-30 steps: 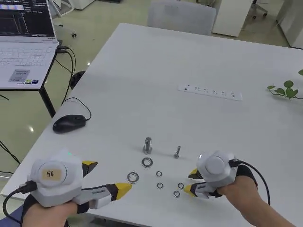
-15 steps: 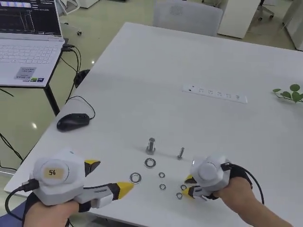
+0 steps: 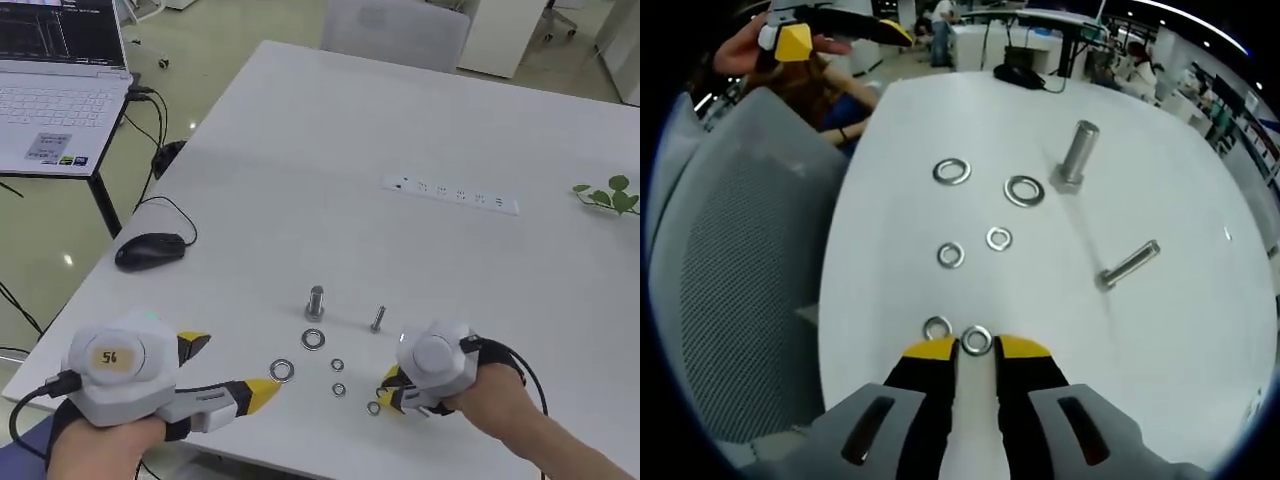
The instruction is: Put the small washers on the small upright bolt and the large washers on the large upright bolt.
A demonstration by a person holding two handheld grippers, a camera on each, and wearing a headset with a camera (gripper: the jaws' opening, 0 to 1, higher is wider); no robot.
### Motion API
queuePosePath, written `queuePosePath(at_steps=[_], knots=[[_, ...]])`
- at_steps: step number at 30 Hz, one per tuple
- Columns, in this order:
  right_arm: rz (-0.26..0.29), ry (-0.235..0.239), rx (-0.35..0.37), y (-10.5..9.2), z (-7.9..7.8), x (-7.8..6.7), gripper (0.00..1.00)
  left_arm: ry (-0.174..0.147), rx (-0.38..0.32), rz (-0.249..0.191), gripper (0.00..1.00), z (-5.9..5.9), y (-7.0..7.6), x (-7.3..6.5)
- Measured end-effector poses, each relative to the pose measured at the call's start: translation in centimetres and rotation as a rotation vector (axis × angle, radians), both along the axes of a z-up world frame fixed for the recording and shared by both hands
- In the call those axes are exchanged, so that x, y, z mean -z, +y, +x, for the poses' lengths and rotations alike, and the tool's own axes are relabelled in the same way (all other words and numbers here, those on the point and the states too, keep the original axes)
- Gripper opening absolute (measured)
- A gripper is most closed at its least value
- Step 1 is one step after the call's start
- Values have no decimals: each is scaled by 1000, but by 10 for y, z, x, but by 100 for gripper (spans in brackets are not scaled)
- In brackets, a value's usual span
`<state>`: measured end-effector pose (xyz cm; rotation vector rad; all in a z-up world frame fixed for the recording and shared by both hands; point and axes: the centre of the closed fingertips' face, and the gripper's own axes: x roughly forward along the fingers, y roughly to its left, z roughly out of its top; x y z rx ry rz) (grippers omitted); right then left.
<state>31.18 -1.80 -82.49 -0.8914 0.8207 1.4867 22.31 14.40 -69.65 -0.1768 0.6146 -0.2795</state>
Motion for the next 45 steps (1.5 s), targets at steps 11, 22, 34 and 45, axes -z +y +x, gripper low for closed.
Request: queuePosePath(at_steps=[11, 22, 34, 45], knots=[[-16, 2, -44, -1, 4, 0, 16, 7, -14, -2, 68, -4, 4, 2], [-45, -81, -25, -5, 15, 0, 4, -4, 3, -3, 67, 1, -3, -1], [34, 4, 4, 22, 12, 1, 18, 4, -17, -4, 67, -5, 5, 2], [49, -4, -87, 46, 8, -1, 22, 2, -21, -3, 66, -4, 6, 0]])
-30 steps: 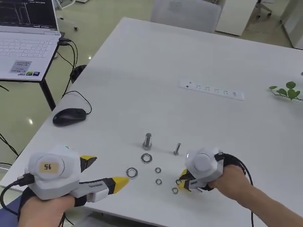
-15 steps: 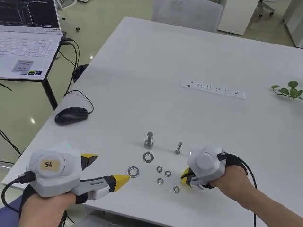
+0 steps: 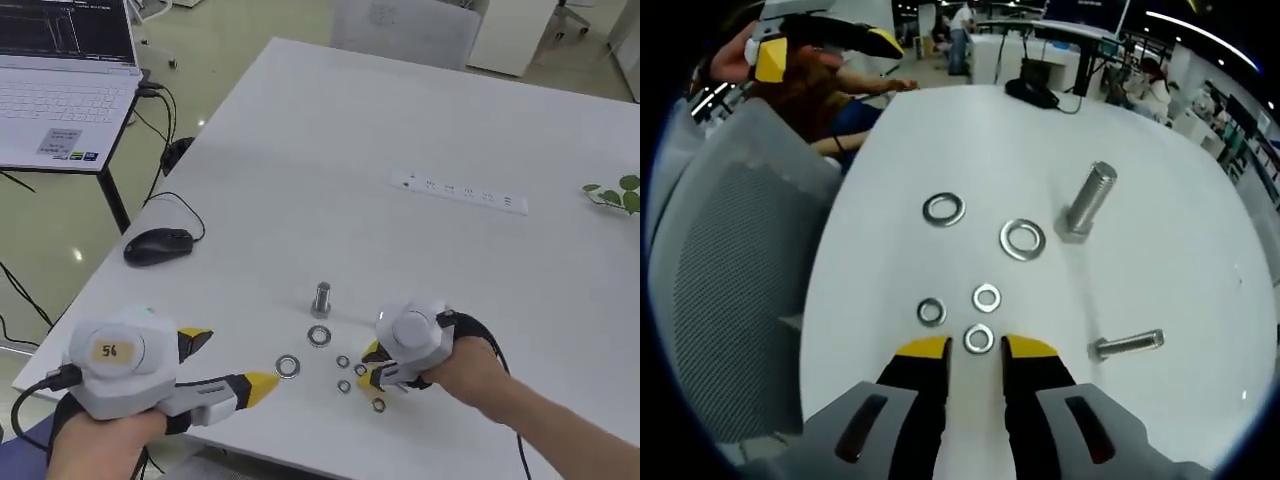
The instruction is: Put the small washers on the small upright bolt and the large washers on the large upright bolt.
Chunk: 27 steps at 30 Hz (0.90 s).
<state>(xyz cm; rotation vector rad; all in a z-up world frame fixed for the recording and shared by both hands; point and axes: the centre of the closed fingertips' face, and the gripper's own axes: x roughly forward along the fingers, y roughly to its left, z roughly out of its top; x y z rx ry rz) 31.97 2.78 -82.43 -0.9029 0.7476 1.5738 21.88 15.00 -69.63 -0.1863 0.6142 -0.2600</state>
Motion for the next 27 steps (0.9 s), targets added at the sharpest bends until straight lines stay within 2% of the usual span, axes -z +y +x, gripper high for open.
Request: queuePosePath(at_steps=[5, 8, 12, 16, 21, 27], knots=[[-8, -9, -26, 0, 0, 0, 22, 6, -3, 1, 66, -2, 2, 2], [-13, -22, -36, 0, 0, 1, 15, 5, 1, 1, 66, 0, -1, 1], [-22, -41, -38, 0, -1, 1, 15, 1, 11, 5, 65, 2, -3, -1], [-16, -30, 7, -1, 0, 2, 15, -2, 14, 8, 65, 3, -3, -2], [23, 20, 96, -1, 1, 1, 14, -5, 6, 5, 65, 2, 1, -3], [33, 14, 114, -6, 1, -1, 14, -2, -7, 3, 65, -1, 5, -1]])
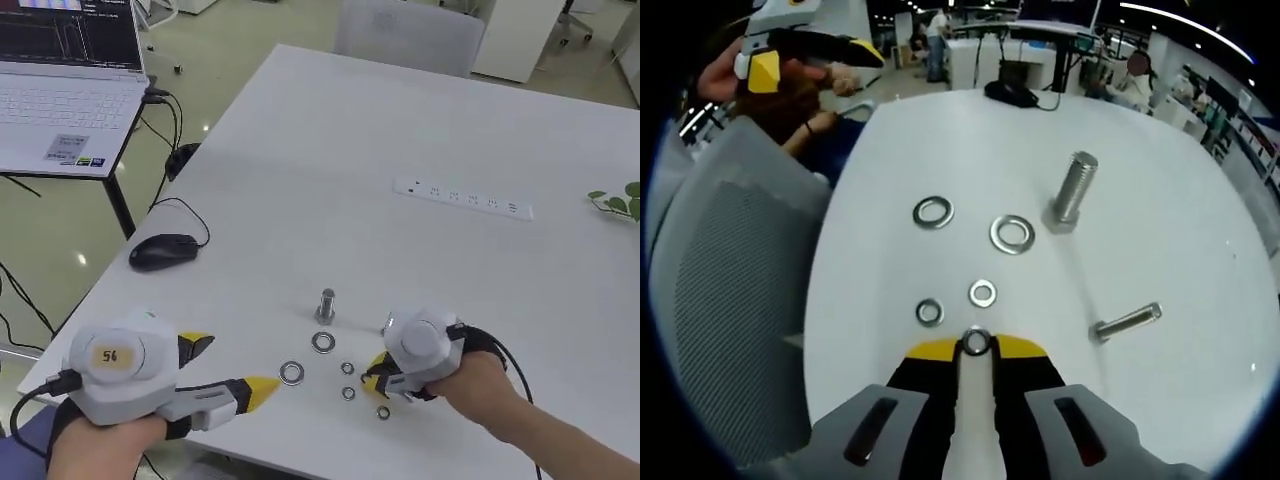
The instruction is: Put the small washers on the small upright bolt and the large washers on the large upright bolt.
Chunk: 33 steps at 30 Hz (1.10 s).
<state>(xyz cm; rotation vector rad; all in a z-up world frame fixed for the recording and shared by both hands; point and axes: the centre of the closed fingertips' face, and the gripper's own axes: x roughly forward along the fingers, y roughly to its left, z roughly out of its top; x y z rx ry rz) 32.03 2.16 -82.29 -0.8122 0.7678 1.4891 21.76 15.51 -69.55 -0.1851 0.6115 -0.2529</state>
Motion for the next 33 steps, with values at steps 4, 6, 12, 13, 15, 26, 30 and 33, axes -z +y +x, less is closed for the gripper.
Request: queuePosePath(at_steps=[4, 6, 12, 13, 15, 26, 30, 33], knots=[[22, -2, 30, -1, 4, -8, 14, 3, -3, -3, 65, -1, 0, 1], [28, -11, 36, -2, 8, -13, 14, 3, -2, -3, 65, -1, 0, 1], [63, -34, 81, -3, 21, -31, 14, 1, 1, -5, 65, 1, -1, 1], [70, -39, 87, -3, 24, -34, 14, 0, 0, -5, 65, 1, -1, 0], [81, -58, 98, -4, 29, -43, 14, -1, -1, -7, 65, 2, -1, 0], [107, -146, 158, -3, 75, -78, 14, -2, 3, -10, 65, 3, -3, 0], [93, -148, 173, 0, 85, -78, 14, -3, 3, -11, 65, 3, -3, 0], [78, -143, 176, 2, 88, -75, 14, -5, -2, -12, 65, 3, -2, -1]])
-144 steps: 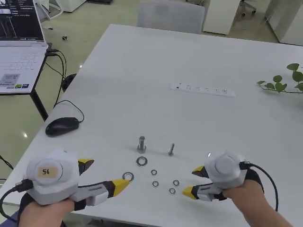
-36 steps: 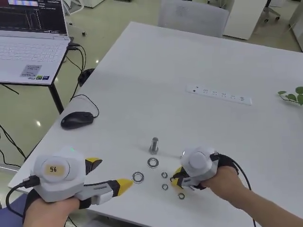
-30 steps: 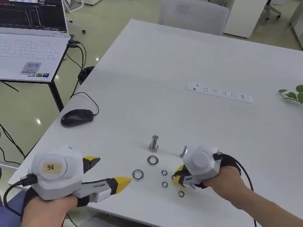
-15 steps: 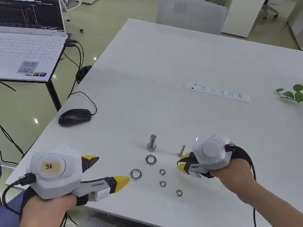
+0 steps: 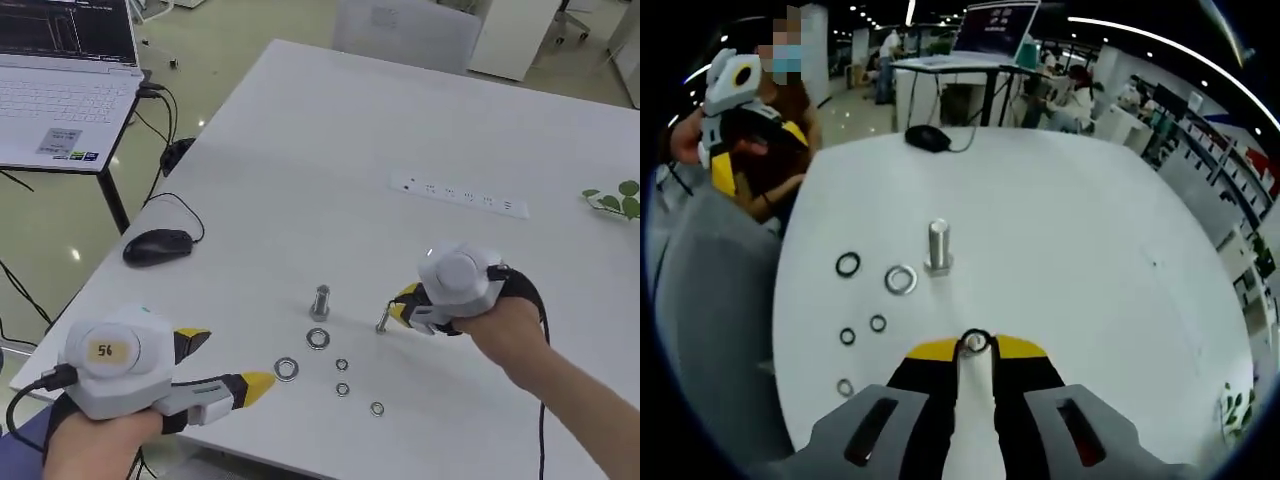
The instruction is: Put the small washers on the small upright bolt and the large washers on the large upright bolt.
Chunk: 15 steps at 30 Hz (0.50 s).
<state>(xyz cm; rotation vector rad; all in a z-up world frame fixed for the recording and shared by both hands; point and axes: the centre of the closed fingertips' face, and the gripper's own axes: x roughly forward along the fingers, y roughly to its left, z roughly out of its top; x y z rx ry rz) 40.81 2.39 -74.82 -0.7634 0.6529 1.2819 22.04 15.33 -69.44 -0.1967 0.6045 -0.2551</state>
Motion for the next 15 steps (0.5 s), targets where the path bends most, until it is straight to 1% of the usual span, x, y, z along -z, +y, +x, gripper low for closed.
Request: queuePosePath(at_steps=[4, 5, 9, 12, 15], knots=[[-29, 6, -11, 1, -1, 6, 14, 1, -7, 0, 65, -1, 3, 1], [-35, 1, -15, 1, -1, 7, 14, 1, -9, 0, 65, -1, 4, 1], [-45, 1, -20, 1, 0, 8, 14, 4, -13, -1, 65, -2, 4, 1], [-63, -3, -27, 0, 0, 10, 14, 4, -13, -2, 65, -2, 4, 1], [-66, -1, -29, -1, 0, 11, 14, 4, -12, -3, 65, -2, 4, 2]])
